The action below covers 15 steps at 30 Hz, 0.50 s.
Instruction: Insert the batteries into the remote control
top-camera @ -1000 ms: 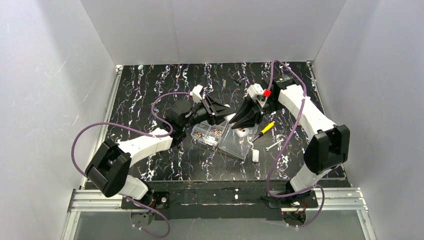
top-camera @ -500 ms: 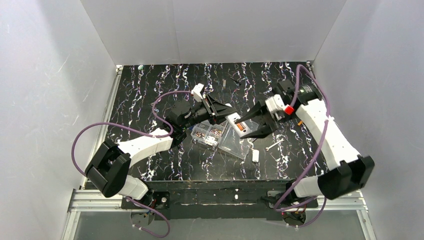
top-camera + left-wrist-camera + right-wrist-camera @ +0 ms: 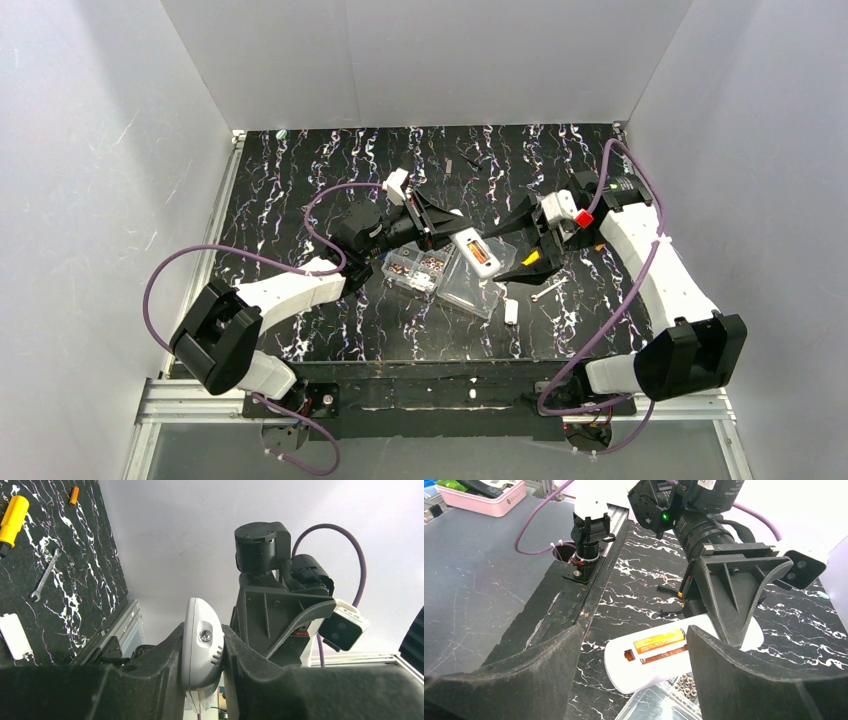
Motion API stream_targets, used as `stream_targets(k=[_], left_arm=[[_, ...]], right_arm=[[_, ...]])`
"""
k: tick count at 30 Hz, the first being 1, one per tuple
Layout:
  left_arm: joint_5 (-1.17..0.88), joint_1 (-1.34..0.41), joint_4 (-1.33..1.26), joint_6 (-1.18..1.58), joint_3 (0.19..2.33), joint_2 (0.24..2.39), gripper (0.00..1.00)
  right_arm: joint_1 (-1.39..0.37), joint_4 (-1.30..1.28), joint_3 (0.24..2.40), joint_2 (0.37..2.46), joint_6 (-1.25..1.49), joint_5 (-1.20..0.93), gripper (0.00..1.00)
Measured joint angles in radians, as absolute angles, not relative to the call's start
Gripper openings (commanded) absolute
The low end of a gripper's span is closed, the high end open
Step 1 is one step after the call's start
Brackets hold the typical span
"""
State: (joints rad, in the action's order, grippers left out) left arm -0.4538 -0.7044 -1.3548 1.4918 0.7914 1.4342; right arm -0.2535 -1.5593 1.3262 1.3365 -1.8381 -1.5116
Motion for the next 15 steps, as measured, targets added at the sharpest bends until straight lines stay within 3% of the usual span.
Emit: stream_targets(k=[15], left_arm=[[-0.454, -0.704, -1.343, 1.480, 0.775, 1.434, 0.00]], right_arm=[[-0.189, -1.547, 1.282, 1.295, -1.849, -1.512, 0.87]])
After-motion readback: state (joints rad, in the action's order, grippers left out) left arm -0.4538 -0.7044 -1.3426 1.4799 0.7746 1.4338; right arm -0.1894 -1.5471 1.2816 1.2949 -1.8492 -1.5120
